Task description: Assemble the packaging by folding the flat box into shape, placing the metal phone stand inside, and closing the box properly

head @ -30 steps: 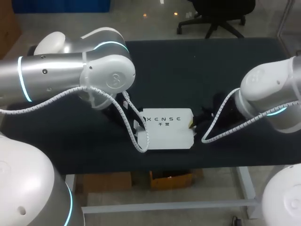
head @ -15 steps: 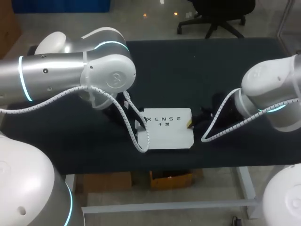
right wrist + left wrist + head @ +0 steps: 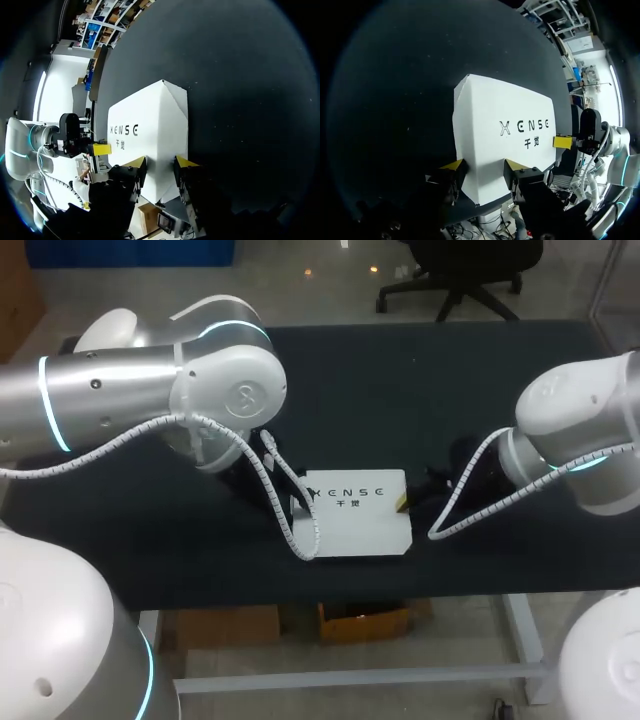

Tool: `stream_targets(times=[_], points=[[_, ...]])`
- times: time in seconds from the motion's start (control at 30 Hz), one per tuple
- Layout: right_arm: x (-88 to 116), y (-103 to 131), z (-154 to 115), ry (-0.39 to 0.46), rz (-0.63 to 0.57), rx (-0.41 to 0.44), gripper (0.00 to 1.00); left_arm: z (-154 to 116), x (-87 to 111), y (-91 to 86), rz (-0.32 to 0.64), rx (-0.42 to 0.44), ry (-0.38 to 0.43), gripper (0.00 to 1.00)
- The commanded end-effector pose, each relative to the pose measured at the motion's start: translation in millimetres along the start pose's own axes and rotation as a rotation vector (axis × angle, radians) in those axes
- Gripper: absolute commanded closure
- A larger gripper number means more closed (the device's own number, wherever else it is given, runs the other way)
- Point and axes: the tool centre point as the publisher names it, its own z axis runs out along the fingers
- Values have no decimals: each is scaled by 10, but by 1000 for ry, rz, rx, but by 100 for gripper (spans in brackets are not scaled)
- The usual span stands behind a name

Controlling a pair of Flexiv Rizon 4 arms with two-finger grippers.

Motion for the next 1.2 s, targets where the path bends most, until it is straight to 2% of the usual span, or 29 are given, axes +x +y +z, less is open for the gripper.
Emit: stream_targets(times=[0.03, 0.4, 1.2], points=[[22, 17, 72, 38, -1, 5, 67, 28, 22, -50, -2, -26, 19, 50], [7, 33, 93, 39, 11, 15, 68, -6, 16, -65, -15, -34, 47, 49], [-21, 73, 61, 47, 29, 32, 71, -39, 38, -86, -29, -45, 83, 56]])
